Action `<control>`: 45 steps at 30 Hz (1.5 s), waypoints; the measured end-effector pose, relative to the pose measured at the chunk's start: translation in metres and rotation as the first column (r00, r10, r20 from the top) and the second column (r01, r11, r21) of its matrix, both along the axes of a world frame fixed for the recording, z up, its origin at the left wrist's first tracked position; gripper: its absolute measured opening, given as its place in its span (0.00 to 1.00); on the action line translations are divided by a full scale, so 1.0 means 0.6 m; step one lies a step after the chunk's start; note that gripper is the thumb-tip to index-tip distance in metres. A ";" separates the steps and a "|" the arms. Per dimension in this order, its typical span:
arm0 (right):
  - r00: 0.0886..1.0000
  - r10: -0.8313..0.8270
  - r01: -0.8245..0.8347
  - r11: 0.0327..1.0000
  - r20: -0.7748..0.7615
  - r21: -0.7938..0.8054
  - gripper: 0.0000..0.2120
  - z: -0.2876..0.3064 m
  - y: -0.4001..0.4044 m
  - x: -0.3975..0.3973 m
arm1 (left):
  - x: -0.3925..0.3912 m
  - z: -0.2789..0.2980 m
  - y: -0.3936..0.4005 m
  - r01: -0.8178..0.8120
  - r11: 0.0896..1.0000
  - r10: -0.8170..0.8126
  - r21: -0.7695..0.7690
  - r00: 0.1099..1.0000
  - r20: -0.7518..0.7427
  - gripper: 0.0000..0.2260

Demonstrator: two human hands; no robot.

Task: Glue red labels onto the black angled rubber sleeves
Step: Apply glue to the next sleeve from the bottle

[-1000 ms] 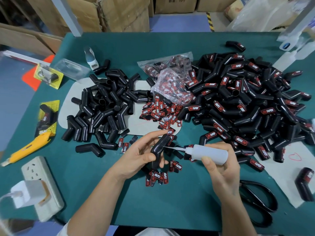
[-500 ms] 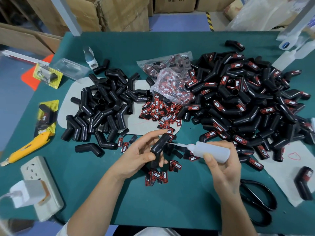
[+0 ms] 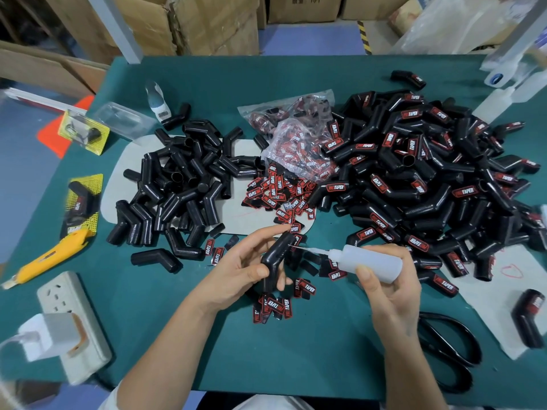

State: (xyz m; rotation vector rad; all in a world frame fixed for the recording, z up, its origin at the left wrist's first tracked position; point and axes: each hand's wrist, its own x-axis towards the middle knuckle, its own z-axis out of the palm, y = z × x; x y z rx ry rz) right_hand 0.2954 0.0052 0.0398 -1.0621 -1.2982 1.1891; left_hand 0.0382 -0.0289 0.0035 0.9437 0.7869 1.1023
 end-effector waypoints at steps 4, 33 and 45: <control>1.000 -0.018 0.018 1.000 0.004 0.001 0.12 -0.001 0.000 0.001 | 0.001 0.003 0.000 0.021 1.000 -0.021 0.017 1.000 -0.003 0.34; 0.717 -0.118 0.034 0.990 0.688 0.135 0.15 -0.053 0.083 -0.072 | 0.004 -0.005 0.005 -0.341 0.935 0.335 0.096 0.764 -0.552 0.21; 0.742 -0.103 0.014 0.990 0.662 0.138 0.25 -0.061 0.055 -0.045 | 0.017 0.017 -0.006 -0.396 0.881 0.472 0.259 0.714 -0.518 0.11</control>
